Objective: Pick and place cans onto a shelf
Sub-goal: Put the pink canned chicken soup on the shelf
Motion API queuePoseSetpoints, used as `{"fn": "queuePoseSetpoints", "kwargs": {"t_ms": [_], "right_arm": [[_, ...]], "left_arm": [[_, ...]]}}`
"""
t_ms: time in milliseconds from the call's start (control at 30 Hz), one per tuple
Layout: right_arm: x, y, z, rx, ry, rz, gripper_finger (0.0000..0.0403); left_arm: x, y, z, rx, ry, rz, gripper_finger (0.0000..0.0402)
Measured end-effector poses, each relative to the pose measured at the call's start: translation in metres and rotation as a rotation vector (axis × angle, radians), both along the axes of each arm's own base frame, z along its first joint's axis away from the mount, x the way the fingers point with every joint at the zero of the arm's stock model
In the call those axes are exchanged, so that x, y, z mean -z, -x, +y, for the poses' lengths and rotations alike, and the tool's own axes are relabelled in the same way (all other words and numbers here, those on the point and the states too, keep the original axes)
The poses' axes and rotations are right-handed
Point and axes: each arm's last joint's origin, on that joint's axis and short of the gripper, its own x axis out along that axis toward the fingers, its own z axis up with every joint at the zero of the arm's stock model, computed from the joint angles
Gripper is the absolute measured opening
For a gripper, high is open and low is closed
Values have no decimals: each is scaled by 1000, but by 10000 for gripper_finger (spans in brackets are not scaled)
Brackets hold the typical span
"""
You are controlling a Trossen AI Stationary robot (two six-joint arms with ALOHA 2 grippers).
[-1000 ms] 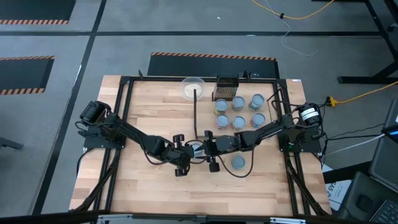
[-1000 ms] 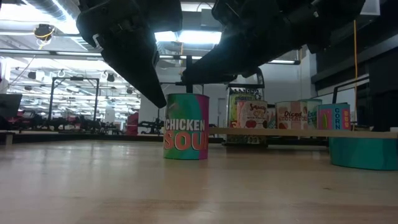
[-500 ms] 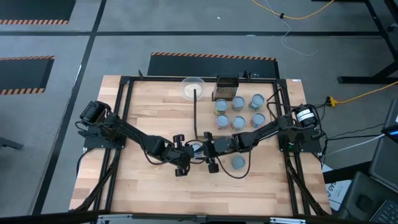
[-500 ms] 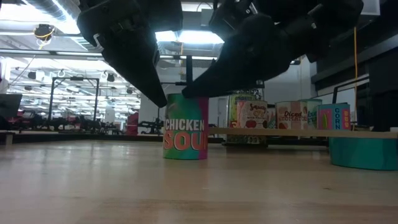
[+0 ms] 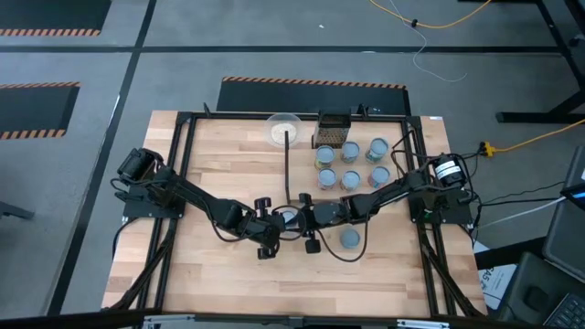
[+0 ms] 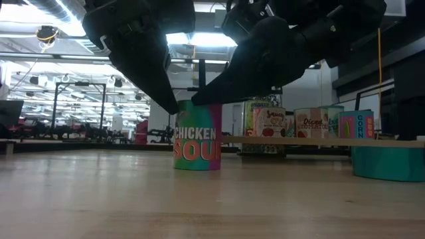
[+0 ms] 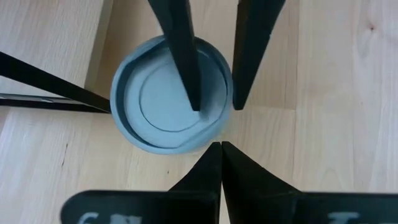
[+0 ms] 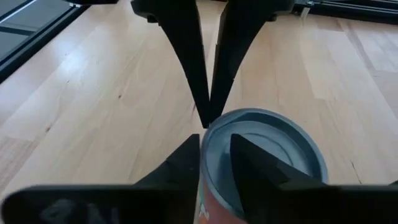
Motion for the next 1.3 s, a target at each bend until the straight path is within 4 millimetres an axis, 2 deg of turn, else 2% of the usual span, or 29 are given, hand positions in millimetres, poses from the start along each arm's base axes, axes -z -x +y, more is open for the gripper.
{"fn": "queuePoseSetpoints", "kwargs": {"t_ms": [367,667,1067,1300], "right_arm": [[1,0,1,-9,-6,4,20],[-4,4,1,-61,-31,26,11],[-35,20,-3,-61,-19,63,9],[-60,34,-6,-66,-12,60,8]], "left_arm": [[0,0,0,0,0,0,0],[0,0,0,0,1,-1,0],[-1,-1,-1,0,6,-16,0],[-1,-2,-1,0,7,-20,0]]}}
